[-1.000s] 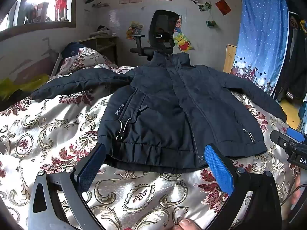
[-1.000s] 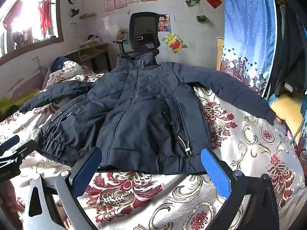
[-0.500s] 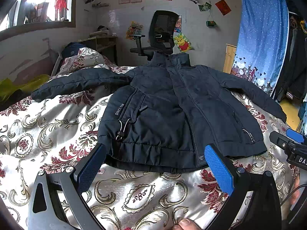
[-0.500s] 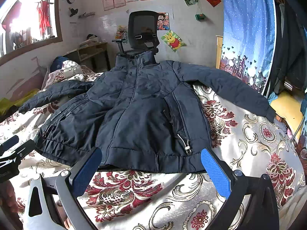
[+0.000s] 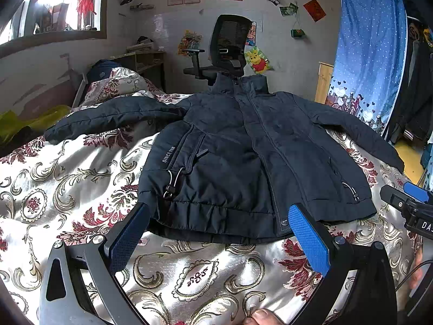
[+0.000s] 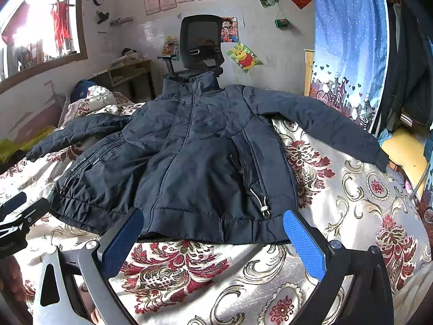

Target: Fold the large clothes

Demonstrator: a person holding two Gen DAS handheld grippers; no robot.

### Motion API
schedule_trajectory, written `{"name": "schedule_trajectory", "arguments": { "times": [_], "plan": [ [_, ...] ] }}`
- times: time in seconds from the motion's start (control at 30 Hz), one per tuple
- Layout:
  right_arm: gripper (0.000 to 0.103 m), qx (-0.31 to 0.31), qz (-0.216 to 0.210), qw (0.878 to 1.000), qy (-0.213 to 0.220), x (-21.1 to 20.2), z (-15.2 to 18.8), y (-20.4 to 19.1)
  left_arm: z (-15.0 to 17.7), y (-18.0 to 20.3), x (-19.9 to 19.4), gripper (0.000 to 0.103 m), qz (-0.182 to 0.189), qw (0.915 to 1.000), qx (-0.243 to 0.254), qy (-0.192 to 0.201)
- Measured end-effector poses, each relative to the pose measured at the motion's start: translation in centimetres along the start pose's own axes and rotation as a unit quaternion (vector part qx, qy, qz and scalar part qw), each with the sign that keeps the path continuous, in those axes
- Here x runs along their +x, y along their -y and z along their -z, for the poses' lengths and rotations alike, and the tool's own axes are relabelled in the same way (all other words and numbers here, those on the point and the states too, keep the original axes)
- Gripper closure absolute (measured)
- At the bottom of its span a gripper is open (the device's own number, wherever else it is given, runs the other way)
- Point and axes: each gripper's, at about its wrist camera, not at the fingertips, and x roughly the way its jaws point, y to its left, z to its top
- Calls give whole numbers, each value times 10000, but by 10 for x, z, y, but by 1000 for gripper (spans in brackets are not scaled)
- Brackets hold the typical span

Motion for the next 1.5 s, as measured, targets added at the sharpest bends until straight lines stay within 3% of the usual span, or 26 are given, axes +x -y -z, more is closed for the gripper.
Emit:
{"name": "schedule_trajectory", "arguments": {
  "times": [1.5],
  "plan": [
    [0, 44, -26, 10000, -33, 1, 2, 3, -2, 1, -3, 2, -27, 10000, 3, 5]
  ]
}}
